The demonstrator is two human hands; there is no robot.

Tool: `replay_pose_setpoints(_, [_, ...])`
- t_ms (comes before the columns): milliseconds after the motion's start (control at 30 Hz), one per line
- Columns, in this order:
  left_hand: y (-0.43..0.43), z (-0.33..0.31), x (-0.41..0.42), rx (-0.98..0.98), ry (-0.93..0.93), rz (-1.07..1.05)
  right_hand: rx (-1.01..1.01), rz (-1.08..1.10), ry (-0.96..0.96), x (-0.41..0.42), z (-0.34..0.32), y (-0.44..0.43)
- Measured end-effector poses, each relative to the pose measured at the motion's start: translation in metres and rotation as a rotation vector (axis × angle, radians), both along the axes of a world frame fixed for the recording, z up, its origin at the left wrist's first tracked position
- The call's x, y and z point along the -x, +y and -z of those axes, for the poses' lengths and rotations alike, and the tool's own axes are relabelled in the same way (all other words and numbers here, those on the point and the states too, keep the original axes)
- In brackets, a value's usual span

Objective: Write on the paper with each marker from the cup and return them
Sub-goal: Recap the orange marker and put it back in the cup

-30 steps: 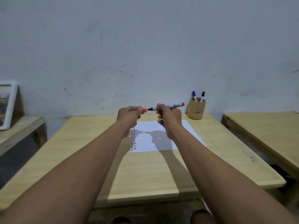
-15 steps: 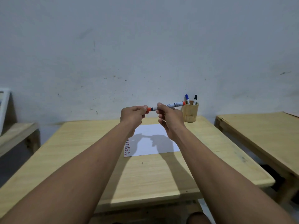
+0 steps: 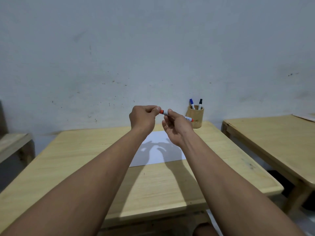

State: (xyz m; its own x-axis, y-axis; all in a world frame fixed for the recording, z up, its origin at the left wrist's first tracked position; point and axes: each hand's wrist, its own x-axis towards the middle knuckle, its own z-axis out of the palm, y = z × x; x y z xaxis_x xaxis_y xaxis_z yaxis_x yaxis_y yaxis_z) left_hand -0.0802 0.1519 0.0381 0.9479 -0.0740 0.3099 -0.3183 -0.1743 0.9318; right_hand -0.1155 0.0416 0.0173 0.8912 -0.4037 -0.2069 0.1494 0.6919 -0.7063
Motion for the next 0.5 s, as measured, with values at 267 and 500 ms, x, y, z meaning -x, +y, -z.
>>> replay_pose_setpoints(267, [-0.034,-0.004,0.012,-0.066,-0.119,-0.032,0.337,0.265,0.056,-0.005,-0.004,-0.016])
replay_pose_setpoints(500, [-0.062,-0.014,-0.005,-0.199,-0.227,-0.006,0.970,0.143,0.209,0.007,-0.007,-0.053])
